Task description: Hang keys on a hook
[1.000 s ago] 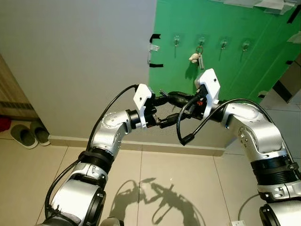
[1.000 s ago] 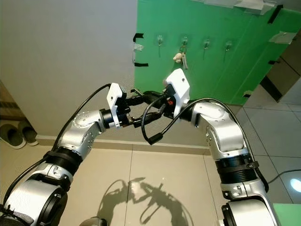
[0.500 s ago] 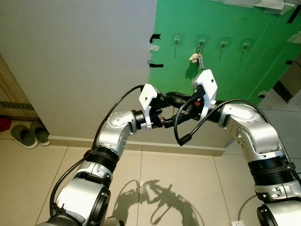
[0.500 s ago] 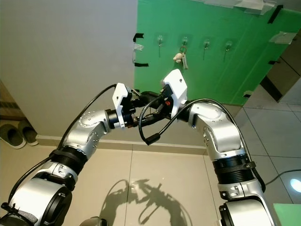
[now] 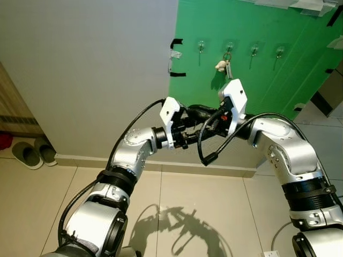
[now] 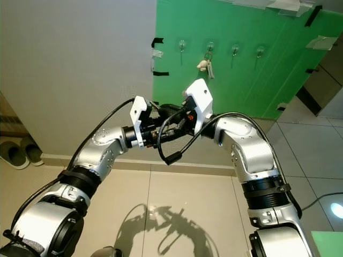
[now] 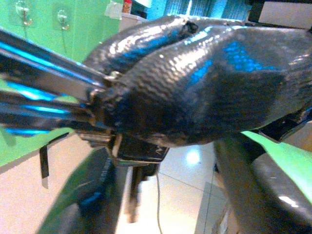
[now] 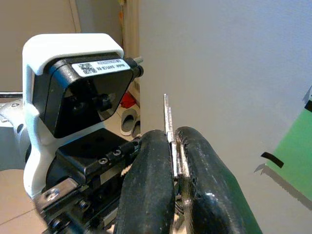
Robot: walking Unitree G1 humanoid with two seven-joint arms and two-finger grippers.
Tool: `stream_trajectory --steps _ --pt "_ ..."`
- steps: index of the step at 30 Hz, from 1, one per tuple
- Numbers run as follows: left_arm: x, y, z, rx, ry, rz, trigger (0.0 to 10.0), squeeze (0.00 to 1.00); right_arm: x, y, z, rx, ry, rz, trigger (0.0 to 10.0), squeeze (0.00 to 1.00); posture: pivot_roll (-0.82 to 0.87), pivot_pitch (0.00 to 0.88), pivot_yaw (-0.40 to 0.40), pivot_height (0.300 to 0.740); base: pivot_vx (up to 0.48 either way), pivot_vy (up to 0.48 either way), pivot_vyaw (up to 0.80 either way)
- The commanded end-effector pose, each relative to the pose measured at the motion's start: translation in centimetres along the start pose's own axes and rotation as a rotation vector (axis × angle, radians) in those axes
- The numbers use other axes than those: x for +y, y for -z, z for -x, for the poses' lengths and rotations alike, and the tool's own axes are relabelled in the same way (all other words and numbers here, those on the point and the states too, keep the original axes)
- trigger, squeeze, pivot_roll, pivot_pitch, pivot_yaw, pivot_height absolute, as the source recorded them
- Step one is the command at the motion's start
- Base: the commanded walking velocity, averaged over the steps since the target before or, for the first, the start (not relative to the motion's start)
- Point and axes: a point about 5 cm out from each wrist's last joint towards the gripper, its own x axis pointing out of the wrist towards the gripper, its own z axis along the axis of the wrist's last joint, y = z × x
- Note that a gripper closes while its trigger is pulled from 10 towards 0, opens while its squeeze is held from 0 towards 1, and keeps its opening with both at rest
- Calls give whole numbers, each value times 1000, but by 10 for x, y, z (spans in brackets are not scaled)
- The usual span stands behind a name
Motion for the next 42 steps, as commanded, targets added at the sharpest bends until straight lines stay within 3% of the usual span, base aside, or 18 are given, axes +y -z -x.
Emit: stream_trajectory --steps 1,42 --pt "1 -10 -5 -18 18 -14 0 0 0 -11 -2 -18 -5 31 10000 0 -75 0 -24 740 0 0 0" --pt "6 -12 4 36 42 -49 0 0 -1 -4 -2 28 3 36 10000 0 -73 0 -16 740 0 0 0"
